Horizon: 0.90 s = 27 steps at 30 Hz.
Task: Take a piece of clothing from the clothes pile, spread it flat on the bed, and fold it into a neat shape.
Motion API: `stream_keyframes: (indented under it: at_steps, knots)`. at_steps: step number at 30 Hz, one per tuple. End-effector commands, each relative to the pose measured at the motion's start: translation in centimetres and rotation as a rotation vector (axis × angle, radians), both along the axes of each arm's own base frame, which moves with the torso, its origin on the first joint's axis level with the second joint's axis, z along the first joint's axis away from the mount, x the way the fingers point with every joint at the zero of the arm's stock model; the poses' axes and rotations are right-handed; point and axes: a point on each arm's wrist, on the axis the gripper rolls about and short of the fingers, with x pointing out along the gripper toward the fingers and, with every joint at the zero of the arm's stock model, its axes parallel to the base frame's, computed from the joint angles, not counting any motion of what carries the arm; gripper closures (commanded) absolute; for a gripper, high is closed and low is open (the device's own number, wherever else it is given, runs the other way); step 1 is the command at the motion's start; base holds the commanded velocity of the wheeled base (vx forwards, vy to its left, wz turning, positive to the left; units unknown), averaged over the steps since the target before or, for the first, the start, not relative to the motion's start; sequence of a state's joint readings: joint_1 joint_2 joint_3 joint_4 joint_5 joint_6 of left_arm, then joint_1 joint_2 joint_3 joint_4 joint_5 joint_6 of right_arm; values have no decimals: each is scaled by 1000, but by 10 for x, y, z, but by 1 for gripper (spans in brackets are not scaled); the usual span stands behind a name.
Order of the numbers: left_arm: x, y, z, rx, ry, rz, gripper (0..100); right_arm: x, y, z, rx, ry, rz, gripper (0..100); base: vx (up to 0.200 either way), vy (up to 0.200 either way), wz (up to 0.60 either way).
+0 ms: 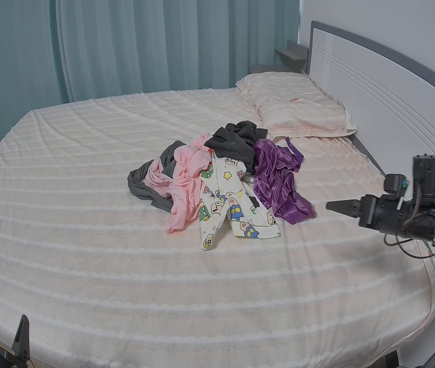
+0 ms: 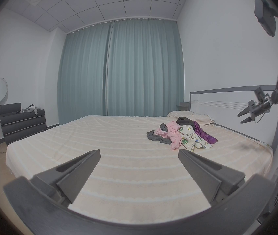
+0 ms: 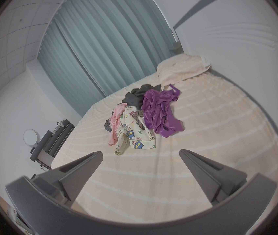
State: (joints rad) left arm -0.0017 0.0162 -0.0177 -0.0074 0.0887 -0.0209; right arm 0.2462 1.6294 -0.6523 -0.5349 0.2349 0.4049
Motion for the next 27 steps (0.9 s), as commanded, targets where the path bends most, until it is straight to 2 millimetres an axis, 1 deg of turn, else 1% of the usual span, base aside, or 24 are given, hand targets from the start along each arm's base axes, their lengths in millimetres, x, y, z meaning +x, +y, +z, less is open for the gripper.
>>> stream_keyframes:
  at_steps: [1, 4, 6, 8, 9, 11, 12, 13, 14, 16, 17, 18, 27]
  knots:
    - [0, 0, -5, -1, 1, 0, 0, 79, 45, -67, 13, 126, -1, 0, 0, 0, 0]
    - [0, 0, -5, -1, 1, 0, 0, 89, 48, -75, 9, 133, -7, 0, 0, 0, 0]
    - [0, 0, -5, -1, 1, 0, 0, 98, 51, -85, 12, 146, -24, 0, 0, 0, 0]
    - [0, 0, -5, -1, 1, 0, 0, 104, 53, -87, 19, 140, -40, 0, 0, 0, 0]
    - [0, 0, -5, -1, 1, 0, 0, 112, 59, -92, 32, 131, -58, 0, 0, 0, 0]
    - [0, 0, -5, -1, 1, 2, 0, 116, 61, -96, 36, 129, -69, 0, 0, 0, 0]
    - [0, 0, -5, -1, 1, 0, 0, 122, 65, -104, 31, 135, -77, 0, 0, 0, 0]
    - [0, 0, -5, -1, 1, 0, 0, 122, 65, -104, 31, 135, -77, 0, 0, 0, 0]
    - [0, 0, -5, -1, 1, 0, 0, 125, 72, -114, 22, 147, -74, 0, 0, 0, 0]
    - [0, 0, -5, -1, 1, 0, 0, 128, 75, -117, 22, 142, -74, 0, 0, 0, 0]
    - [0, 0, -5, -1, 1, 0, 0, 135, 79, -119, 17, 128, -85, 0, 0, 0, 0]
    - [0, 0, -5, -1, 1, 2, 0, 138, 81, -122, 15, 125, -88, 0, 0, 0, 0]
    - [0, 0, -5, -1, 1, 0, 0, 155, 104, -135, 16, 96, -67, 0, 0, 0, 0]
